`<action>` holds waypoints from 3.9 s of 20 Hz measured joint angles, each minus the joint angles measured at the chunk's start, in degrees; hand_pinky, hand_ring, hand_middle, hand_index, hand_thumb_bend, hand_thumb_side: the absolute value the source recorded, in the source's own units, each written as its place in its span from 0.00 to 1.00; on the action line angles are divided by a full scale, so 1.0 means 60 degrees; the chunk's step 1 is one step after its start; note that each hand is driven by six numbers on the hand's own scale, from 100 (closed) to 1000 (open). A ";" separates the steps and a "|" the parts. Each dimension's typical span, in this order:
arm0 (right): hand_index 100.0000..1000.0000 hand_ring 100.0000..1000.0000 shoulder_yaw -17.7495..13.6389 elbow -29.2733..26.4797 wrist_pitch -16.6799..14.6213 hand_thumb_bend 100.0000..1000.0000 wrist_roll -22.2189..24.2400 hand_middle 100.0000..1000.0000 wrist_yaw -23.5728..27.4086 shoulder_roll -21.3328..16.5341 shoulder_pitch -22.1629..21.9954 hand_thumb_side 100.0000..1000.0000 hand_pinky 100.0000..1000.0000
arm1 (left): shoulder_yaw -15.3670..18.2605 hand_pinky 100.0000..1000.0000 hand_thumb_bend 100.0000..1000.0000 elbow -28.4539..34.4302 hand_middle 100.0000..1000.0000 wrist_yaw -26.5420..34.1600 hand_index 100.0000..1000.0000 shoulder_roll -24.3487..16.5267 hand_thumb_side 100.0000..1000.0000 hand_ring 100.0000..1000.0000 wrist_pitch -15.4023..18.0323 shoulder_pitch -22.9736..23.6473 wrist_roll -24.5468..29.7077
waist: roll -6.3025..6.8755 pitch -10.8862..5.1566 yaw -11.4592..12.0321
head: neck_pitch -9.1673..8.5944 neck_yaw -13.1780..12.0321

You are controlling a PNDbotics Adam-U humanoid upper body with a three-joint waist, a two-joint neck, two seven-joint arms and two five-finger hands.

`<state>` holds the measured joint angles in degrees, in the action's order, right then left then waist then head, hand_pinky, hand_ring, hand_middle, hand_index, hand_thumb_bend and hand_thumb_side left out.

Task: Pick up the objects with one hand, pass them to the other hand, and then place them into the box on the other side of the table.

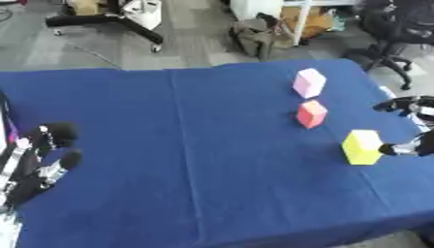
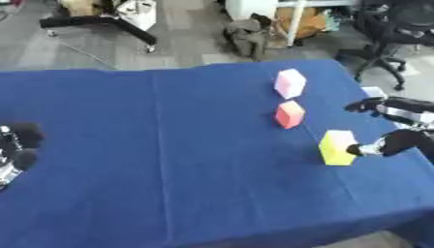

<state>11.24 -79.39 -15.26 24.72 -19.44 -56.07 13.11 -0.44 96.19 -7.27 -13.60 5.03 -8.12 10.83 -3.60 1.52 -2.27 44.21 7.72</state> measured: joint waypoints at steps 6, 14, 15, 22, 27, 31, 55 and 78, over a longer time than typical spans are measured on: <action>0.96 0.93 0.0138 0.0468 -0.0108 0.39 0.0192 0.88 -0.0188 0.0234 0.0291 0.51 0.85 | -0.0001 0.73 0.72 0.0000 0.58 0.0010 0.72 0.0000 0.57 0.69 0.0004 -0.0011 0.0034 | 0.0000 0.0009 0.0048 | 0.0000 0.0024; 0.96 0.92 0.0343 0.1049 -0.0273 0.39 0.0466 0.88 -0.0558 0.0569 0.0648 0.50 0.85 | -0.0006 0.73 0.72 0.0000 0.58 0.0035 0.72 0.0000 0.57 0.69 0.0003 -0.0014 0.0043 | -0.0007 0.0033 0.0130 | 0.0000 0.0074; 0.96 0.92 0.0376 0.1131 -0.0305 0.39 0.0500 0.87 -0.0630 0.0606 0.0693 0.50 0.85 | -0.0007 0.73 0.72 0.0000 0.58 0.0036 0.72 0.0000 0.57 0.69 0.0003 -0.0015 0.0043 | -0.0007 0.0033 0.0142 | 0.0000 0.0078; 0.97 0.92 0.0432 0.1749 -0.0433 0.39 0.0569 0.87 -0.1253 0.0887 0.0938 0.49 0.85 | -0.0025 0.73 0.72 0.0000 0.58 0.0041 0.72 0.0000 0.57 0.69 0.0007 -0.0024 0.0050 | -0.0008 0.0053 0.0174 | 0.0000 0.0087; 0.97 0.92 0.0405 0.2128 -0.0539 0.39 0.0496 0.88 -0.1765 0.1063 0.1094 0.49 0.85 | -0.0037 0.73 0.71 0.0000 0.58 0.0041 0.72 0.0000 0.58 0.69 0.0015 -0.0025 0.0059 | -0.0008 0.0062 0.0194 | 0.0000 0.0103; 0.97 0.92 0.0324 0.2362 -0.0623 0.39 0.0367 0.88 -0.2124 0.1183 0.1199 0.49 0.85 | -0.0052 0.73 0.71 0.0000 0.59 0.0042 0.72 0.0000 0.58 0.69 0.0016 -0.0033 0.0060 | -0.0008 0.0084 0.0205 | 0.0000 0.0128; 0.92 0.91 -0.0025 0.3589 -0.0700 0.32 -0.0088 0.83 -0.3201 0.1680 0.1605 0.44 0.84 | -0.0055 0.73 0.71 0.0001 0.59 0.0042 0.72 -0.0002 0.58 0.69 0.0014 -0.0086 0.0104 | -0.0027 0.0158 0.0268 | 0.0000 0.0206; 0.32 0.61 -0.0690 0.1834 -0.0572 0.00 -0.2550 0.21 -0.1431 0.1839 0.1128 0.25 0.70 | -0.0052 0.73 0.71 -0.0003 0.58 0.0052 0.72 -0.0003 0.58 0.69 -0.0049 -0.0135 0.0033 | -0.0016 0.0167 0.0223 | 0.0000 0.0064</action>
<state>7.10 -68.39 -18.69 9.42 -28.03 -45.03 19.88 -0.75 96.18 -6.96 -13.61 4.74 -8.93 11.02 -3.70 2.52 -0.93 44.22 8.11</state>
